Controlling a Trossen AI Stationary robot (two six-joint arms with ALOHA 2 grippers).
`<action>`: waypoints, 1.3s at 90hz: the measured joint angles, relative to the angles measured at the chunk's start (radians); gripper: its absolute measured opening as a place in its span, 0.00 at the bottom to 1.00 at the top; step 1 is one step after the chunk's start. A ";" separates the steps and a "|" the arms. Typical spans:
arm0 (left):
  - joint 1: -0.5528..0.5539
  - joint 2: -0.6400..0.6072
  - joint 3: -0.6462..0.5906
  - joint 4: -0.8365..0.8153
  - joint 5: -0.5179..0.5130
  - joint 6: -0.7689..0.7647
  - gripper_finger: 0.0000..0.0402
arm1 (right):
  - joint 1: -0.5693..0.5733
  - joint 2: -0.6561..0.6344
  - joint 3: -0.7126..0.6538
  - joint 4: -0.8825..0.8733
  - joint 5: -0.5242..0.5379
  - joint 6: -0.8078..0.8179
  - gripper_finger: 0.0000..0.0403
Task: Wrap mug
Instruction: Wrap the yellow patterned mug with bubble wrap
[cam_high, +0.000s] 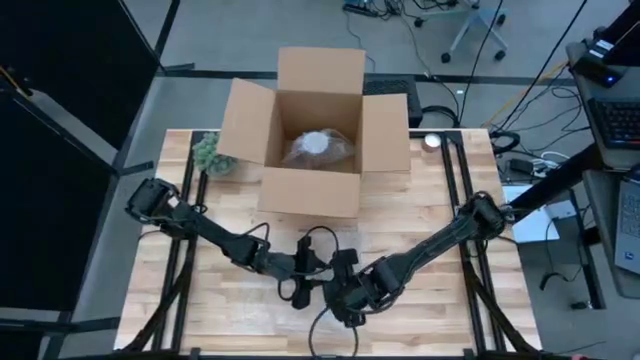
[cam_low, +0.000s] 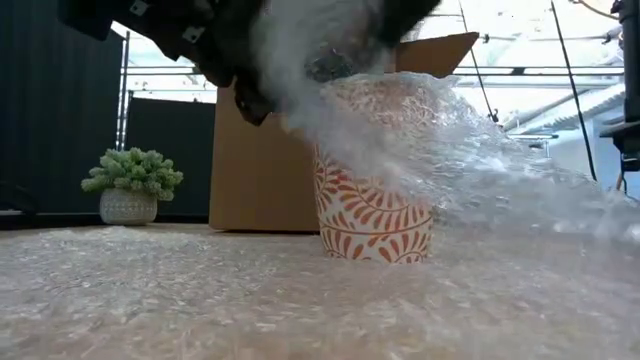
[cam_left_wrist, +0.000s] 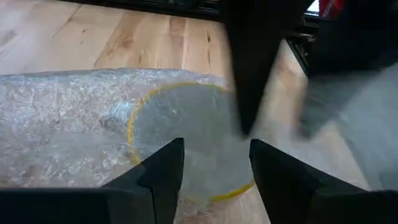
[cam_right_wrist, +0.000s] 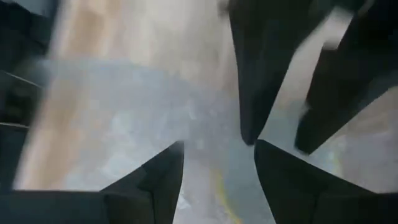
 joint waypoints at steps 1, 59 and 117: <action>-0.001 -0.002 0.000 -0.002 0.000 0.002 0.43 | 0.000 0.003 -0.004 0.002 0.000 0.002 0.45; 0.010 0.032 0.003 0.038 -0.020 -0.008 0.43 | -0.010 0.083 0.058 -0.028 -0.007 -0.017 0.45; 0.010 0.036 0.000 0.043 -0.019 -0.009 0.43 | 0.056 0.061 0.321 -0.287 -0.001 0.037 0.45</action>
